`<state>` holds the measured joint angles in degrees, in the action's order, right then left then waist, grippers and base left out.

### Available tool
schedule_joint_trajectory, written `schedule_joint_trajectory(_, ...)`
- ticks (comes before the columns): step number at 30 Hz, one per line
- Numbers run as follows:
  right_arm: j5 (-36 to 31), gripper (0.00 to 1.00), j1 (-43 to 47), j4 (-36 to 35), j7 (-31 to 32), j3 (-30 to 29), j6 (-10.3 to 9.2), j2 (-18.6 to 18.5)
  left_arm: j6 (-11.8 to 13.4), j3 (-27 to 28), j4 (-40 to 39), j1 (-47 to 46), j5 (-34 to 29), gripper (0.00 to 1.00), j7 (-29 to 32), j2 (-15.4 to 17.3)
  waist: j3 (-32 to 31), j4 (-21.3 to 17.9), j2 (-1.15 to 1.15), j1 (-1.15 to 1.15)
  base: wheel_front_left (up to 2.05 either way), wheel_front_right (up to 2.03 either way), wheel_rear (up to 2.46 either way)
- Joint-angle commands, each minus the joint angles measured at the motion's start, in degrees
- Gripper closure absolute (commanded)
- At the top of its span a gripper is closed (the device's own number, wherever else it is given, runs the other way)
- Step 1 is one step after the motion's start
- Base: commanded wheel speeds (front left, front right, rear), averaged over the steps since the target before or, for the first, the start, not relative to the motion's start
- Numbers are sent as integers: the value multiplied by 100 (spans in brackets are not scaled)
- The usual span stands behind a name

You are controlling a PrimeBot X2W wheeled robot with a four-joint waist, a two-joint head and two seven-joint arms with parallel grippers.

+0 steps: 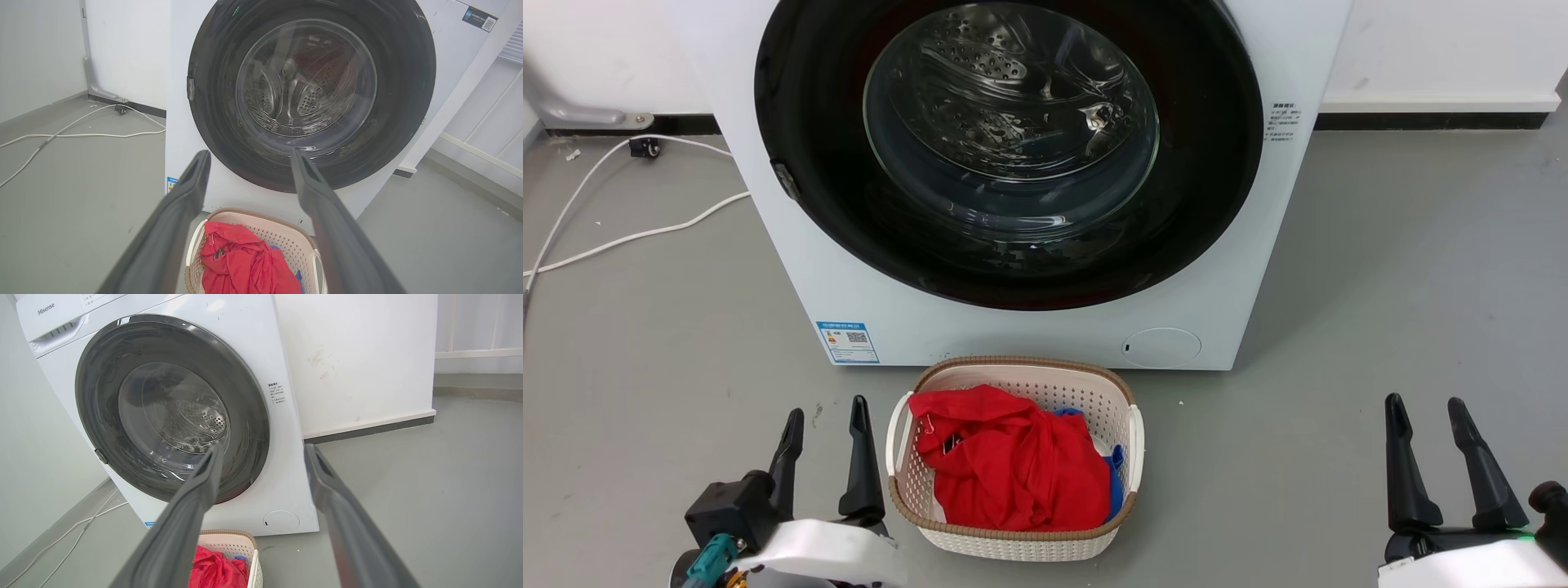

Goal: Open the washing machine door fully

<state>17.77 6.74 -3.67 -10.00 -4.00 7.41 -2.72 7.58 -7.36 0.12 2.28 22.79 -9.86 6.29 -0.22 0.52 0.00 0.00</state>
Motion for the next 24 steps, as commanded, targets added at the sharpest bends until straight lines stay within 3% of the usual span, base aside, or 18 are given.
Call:
schedule_joint_trajectory(1,-154,0,27,-87,-43,-4,12,-24,13,-17,-57,28,-137,0,-61,-3,-1,-1,0,0,0,0,0)
schedule_joint_trajectory(24,-1193,0,276,-270,-326,-45,13,-25,-117,63,96,214,-1194,0,-343,-207,-8,-22,0,0,0,0,0)
